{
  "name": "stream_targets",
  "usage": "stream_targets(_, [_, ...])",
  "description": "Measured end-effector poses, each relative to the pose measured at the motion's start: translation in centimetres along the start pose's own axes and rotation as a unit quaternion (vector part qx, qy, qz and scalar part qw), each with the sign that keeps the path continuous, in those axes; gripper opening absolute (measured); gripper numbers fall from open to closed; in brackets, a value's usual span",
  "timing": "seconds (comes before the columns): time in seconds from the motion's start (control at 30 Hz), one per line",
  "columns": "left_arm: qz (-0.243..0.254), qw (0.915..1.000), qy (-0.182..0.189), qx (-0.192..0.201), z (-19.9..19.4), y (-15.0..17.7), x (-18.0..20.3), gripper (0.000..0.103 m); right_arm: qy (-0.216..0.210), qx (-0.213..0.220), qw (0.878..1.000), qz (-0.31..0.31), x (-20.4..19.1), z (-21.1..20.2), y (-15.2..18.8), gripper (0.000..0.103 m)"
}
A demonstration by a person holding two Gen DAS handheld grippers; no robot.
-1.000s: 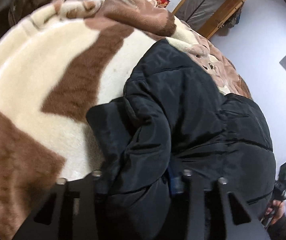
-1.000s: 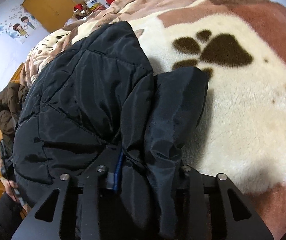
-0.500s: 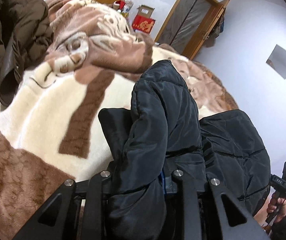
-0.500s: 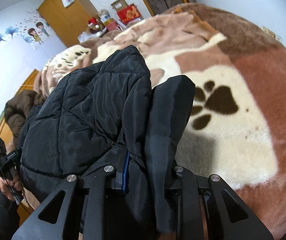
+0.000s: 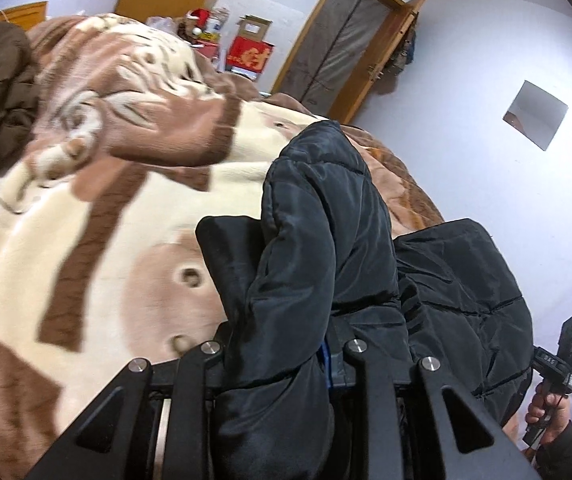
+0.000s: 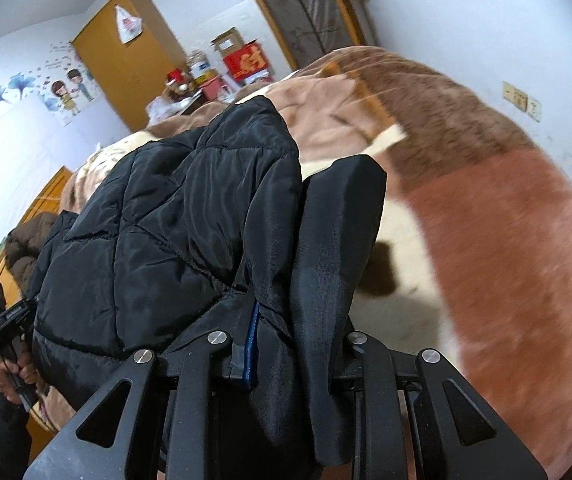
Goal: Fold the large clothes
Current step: 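Lay the folded jacket down and open both grippers, pulling them back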
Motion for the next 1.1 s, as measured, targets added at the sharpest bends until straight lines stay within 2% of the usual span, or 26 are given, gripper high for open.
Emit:
stream_targets(0.27, [0.013,0.9993,0.029,-0.021,7.9,0.9,5.9,0.027,0.038,0.006,0.999,0.021,8.2,1.9,-4.0,0.025])
stream_targets(0.4, [0.004,0.9984,0.016,-0.053,12.7,3.3,6.2,0.028,0.057,-0.011,0.998,0.041,11.8,3.8,-3.5,0.027])
stream_targets(0.47, [-0.008,0.9978,0.001,-0.066,14.2,4.8,5.1,0.032,0.06,-0.022,0.996,0.055,13.6,4.8,-2.6,0.031])
stream_targets(0.53, [-0.031,0.9964,-0.003,-0.079,15.2,5.8,3.6,0.039,0.053,-0.02,0.996,0.065,14.2,5.0,-2.0,0.041])
stream_targets(0.6, [-0.04,0.9951,-0.005,-0.09,15.5,6.4,2.9,0.05,0.053,-0.017,0.996,0.075,14.7,4.9,-2.0,0.053])
stream_targets(0.63, [-0.038,0.9948,-0.008,-0.095,15.4,6.4,2.7,0.053,0.056,-0.017,0.995,0.077,14.7,4.7,-2.0,0.056])
stream_targets(0.77, [-0.025,0.9941,-0.011,-0.105,13.7,5.2,2.3,0.057,0.072,-0.011,0.995,0.063,13.5,2.2,-2.4,0.058])
stream_targets(0.83, [-0.016,0.9956,-0.017,-0.091,12.3,4.7,2.3,0.058,0.082,-0.005,0.995,0.051,13.2,1.1,-2.6,0.058])
stream_targets(0.93, [-0.003,0.9983,-0.04,-0.043,9.7,2.9,2.0,0.058,0.126,0.026,0.992,0.017,11.8,-1.2,-3.8,0.058])
stream_targets(1.0, [-0.013,0.999,-0.039,-0.019,8.7,1.6,1.9,0.06,0.138,0.045,0.989,0.004,10.7,-2.2,-4.6,0.058])
stream_targets(1.1, [0.0,0.9995,-0.028,-0.013,9.5,0.2,3.2,0.06,0.119,0.037,0.992,-0.02,8.7,-1.0,-5.2,0.058])
Point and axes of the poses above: each gripper's, at about its wrist camera, not at the fingertips, and z roughly the way its jaws point, x to its right, y to its underside, the point moved 3 cm from there along z, roughly the way its jaws point, and after that the axes turned 7 degrees about -y, right-handed, at the moved point
